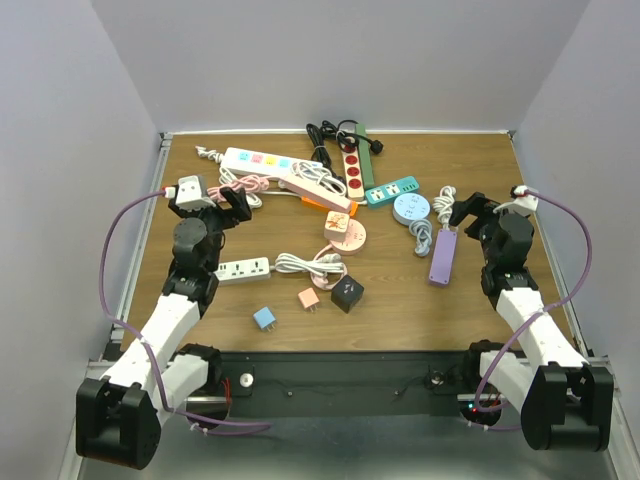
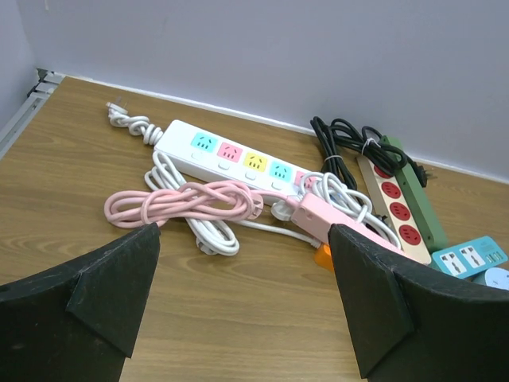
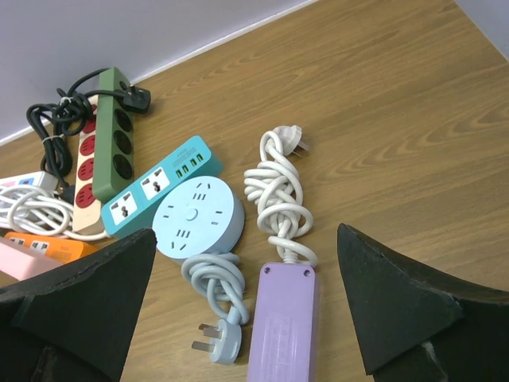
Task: Insert the plug
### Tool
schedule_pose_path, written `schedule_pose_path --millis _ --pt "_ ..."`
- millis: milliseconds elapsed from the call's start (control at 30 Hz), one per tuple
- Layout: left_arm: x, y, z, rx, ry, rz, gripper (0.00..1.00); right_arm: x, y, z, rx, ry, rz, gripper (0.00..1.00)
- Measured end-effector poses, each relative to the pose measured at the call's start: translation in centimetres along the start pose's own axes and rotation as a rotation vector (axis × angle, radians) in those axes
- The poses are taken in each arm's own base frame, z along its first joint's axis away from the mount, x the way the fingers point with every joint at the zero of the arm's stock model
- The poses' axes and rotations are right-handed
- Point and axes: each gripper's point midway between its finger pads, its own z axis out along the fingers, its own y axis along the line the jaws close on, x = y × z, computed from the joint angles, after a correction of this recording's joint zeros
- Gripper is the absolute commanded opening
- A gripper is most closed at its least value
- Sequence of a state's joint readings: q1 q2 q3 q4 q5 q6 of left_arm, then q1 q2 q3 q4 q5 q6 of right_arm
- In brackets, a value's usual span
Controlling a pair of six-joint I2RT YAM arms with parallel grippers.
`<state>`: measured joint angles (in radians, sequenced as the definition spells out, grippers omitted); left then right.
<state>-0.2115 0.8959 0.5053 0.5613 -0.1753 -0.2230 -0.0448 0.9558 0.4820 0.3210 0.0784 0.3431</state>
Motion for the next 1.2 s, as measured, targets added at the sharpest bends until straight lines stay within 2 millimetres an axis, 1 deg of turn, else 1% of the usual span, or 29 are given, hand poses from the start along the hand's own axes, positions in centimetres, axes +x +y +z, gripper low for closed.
schedule_pose_path --millis 267,333,433,467,567,600,633,700,733,800,833,900,933,1033,1200 --pt "0.4 0.0 -0.1 -0.012 0.012 0.022 0.99 -0.1 -0.2 0.0 0.013 -0.004 0.000 1.00" --pt "0.6 -0.3 -0.3 -0.005 0.018 0.031 0.99 -0.1 -0.3 0.0 0.015 -0.004 0.000 1.00" --pt "1.1 -1.9 -0.6 0.044 0.033 0.038 0.99 0.1 -0.3 0.0 0.018 0.000 -0.001 1.00" --pt "1.5 -3.1 -0.9 0.087 0.047 0.040 0.99 0.1 -0.3 0.0 0.018 0.002 0.000 1.00" --pt "2.7 -5.9 -1.8 0.187 0.083 0.039 0.99 0.1 -0.3 0.0 0.018 0.003 0.000 1.00" --pt "3.4 -7.0 -2.2 0.230 0.103 0.041 0.99 0.1 -0.4 0.0 0.019 0.003 0.000 1.00" --pt "4.4 -8.6 -3.0 0.284 0.130 0.040 0.99 0.1 -0.4 0.0 0.019 0.004 -0.001 1.00" --pt "6.8 -11.2 -4.4 0.384 0.196 0.054 0.99 0.2 -0.4 0.0 0.019 0.004 0.000 1.00" --pt "8.4 -12.7 -5.5 0.438 0.240 0.070 0.99 0.2 -0.4 0.0 0.019 0.004 -0.001 1.00" --pt "11.0 -15.0 -7.3 0.528 0.317 0.100 0.99 0.2 -0.4 0.0 0.020 0.006 0.000 1.00" --pt "12.0 -15.8 -8.1 0.560 0.346 0.112 0.99 0.3 -0.4 0.0 0.020 0.008 0.000 1.00" --pt "14.1 -17.3 -9.9 0.620 0.410 0.140 0.99 0.4 -0.4 0.0 0.022 0.013 0.000 1.00" --pt "14.7 -17.7 -10.4 0.637 0.430 0.149 0.99 0.4 -0.5 0.0 0.023 0.014 0.000 1.00" --pt "16.9 -18.7 -12.1 0.667 0.496 0.186 0.99 0.5 -0.5 0.0 0.024 0.017 0.000 1.00" --pt "19.9 -20.0 -14.4 0.699 0.578 0.240 0.99 0.5 -0.5 0.0 0.024 0.017 0.003 1.00"
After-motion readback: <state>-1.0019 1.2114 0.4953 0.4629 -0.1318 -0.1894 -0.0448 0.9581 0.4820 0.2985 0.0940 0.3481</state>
